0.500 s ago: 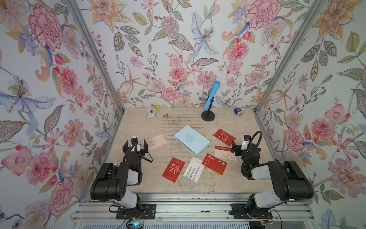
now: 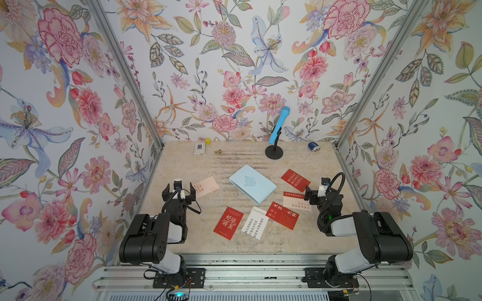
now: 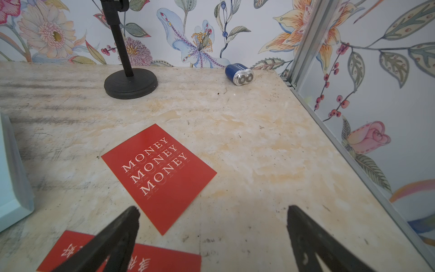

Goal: Place the photos into the photo albums
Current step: Open the photo album at the center of the board.

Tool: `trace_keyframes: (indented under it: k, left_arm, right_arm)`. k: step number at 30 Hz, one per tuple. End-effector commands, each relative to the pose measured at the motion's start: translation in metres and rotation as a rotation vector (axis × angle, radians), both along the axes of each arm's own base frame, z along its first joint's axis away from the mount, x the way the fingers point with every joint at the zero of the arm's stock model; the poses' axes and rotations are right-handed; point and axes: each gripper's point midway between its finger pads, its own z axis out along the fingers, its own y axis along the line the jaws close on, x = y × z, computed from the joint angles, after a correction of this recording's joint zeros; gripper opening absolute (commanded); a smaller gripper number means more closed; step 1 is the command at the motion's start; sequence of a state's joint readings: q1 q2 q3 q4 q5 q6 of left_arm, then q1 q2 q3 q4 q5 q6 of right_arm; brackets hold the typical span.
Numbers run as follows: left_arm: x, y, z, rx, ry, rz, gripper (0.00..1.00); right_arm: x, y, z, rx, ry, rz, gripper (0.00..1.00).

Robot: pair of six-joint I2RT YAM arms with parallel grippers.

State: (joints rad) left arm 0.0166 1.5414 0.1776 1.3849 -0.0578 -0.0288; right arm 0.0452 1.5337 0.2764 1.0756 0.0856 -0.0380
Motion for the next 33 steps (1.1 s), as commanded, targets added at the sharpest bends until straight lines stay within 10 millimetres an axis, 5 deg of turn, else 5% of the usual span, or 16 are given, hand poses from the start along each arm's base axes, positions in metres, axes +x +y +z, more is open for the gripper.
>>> trace_keyframes:
  k: [1,16,22,27,33]
  left_arm:
    - [0.006,-0.008,0.01,0.022,-0.034,-0.035,1.0]
    - [0.001,0.001,0.021,0.013,-0.049,0.022,1.0]
    - [-0.004,0.018,0.046,-0.123,0.002,0.139,1.0]
    - [-0.003,-0.015,0.06,-0.209,0.015,-0.053,1.0]
    - [0.009,-0.077,0.047,-0.521,0.162,-0.36,1.0]
  right_arm:
    - [0.006,0.0,0.009,-0.005,-0.034,0.005,1.0]
    - [0.003,0.005,0.01,-0.014,-0.045,0.026,1.0]
    - [-0.005,0.003,0.047,-0.036,-0.073,-0.021,1.0]
    - [-0.019,-0.005,0.067,0.284,0.038,-0.105,1.0]
    - [-0.025,0.071,0.052,0.537,0.251,0.196,1.0]
